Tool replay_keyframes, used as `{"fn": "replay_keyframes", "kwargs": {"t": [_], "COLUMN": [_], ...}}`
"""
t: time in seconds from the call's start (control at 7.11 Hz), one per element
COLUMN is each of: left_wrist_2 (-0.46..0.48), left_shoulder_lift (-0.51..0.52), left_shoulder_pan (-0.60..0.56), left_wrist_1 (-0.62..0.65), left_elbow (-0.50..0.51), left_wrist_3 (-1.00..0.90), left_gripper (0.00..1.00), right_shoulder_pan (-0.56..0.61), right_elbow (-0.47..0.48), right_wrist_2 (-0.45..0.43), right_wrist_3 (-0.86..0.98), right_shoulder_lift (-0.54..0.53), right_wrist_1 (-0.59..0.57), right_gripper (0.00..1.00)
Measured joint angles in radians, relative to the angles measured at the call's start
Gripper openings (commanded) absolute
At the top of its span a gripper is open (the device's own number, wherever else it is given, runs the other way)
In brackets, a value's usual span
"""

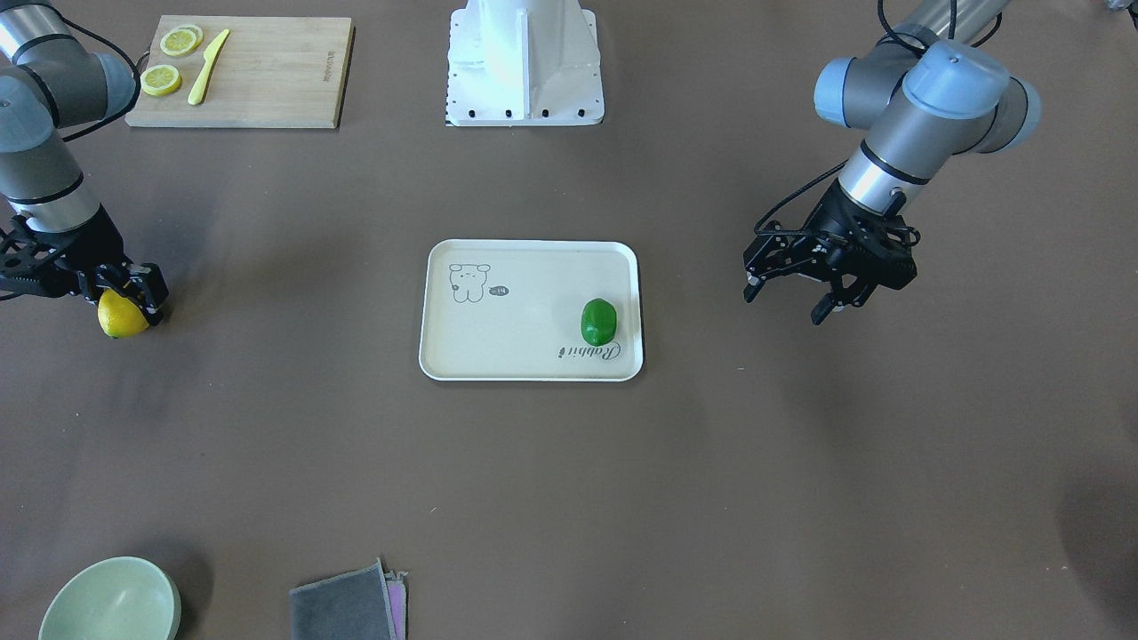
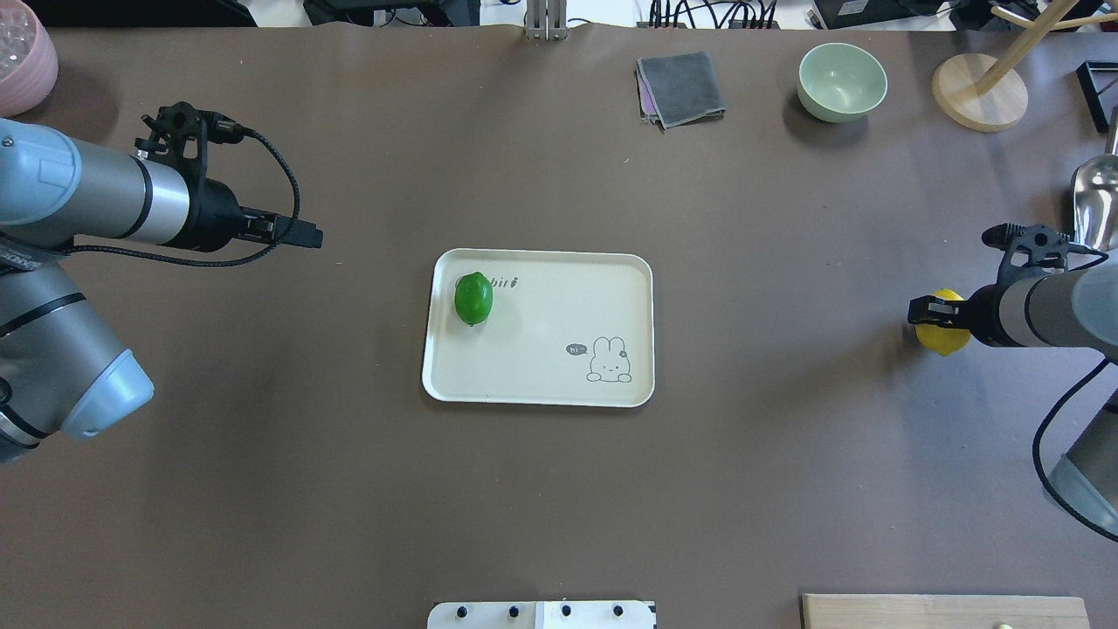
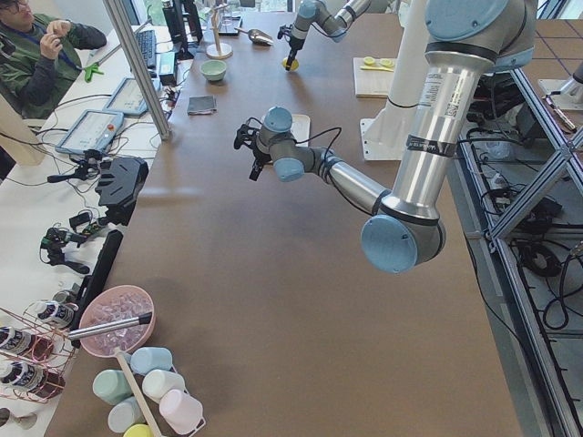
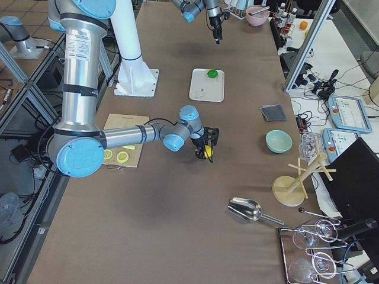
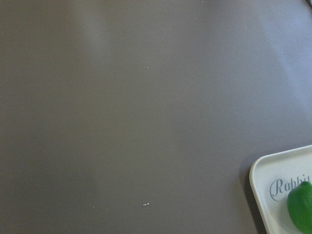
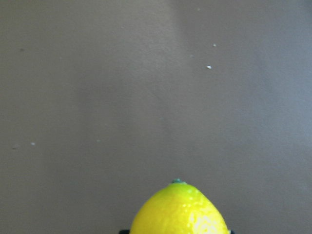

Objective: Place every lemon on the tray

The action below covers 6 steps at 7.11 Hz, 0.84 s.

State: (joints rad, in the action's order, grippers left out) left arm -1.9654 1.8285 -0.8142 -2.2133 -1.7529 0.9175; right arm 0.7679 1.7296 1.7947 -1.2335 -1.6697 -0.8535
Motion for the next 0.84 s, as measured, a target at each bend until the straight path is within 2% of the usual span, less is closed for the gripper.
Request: {"fn": "replay_keyframes", "kwargs": {"t": [0.28, 0.42, 0.84], "left_wrist_2": [0.0, 0.0, -0.001], "left_shoulder_lift": [0.002, 0.005, 0.012], "left_shoulder_pan": [0.004, 0.006, 0.008], "left_wrist_1": [0.0, 0.0, 0.0], "left_elbow": [0.003, 0.004, 0.008], "left_wrist_3": [0.001, 0.001, 0.001], "left_gripper": [0.98, 0.98, 0.98], "right_shoulder_pan": [-0.013, -0.045, -0.239], "right_elbow": [0.069, 0.08, 0.073], "right_wrist_2": [-0.004, -0.024, -0.2], "right_wrist_3": [-0.002, -0.003, -0.052], "right_shoulder_lift": [0.058, 0.127, 0.437], "right_wrist_1": [-0.012, -0.035, -0.251], "right_gripper": [0.0, 0.0, 0.0]}}
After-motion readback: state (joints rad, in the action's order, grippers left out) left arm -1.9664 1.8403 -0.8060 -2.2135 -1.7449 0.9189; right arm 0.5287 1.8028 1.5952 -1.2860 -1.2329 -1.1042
